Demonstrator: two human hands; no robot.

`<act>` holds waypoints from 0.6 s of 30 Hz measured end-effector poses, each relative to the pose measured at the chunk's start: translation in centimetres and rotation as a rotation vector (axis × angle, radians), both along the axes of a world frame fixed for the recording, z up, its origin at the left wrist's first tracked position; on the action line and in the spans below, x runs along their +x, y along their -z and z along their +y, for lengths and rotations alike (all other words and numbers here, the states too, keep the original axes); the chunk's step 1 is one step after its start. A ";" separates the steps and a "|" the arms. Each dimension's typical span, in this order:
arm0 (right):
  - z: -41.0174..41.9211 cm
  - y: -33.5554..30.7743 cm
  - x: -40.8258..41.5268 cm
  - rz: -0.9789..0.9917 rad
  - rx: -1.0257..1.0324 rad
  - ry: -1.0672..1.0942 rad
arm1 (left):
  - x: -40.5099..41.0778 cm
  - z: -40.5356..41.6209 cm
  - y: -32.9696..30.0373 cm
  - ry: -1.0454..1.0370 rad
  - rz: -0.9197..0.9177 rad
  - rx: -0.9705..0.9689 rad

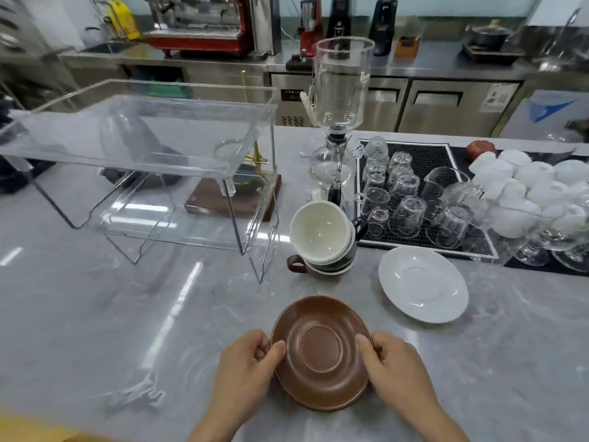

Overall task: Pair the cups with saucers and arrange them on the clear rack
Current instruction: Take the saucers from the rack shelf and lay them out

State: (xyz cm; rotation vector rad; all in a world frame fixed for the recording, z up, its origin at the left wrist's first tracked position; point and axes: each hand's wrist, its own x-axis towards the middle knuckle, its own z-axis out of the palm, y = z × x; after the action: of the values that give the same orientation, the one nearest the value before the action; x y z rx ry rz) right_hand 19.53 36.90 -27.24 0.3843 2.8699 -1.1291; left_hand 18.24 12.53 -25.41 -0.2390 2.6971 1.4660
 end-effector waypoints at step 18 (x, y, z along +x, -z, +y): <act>-4.6 0.0 2.0 -0.028 0.213 0.121 | -1.2 -4.4 1.6 0.202 -0.041 0.007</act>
State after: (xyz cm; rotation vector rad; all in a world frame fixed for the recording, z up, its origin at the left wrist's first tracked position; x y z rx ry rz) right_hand 21.48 32.28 -27.25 0.5846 2.9855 -0.8251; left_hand 17.00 8.17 -26.98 0.0049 2.5947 1.3959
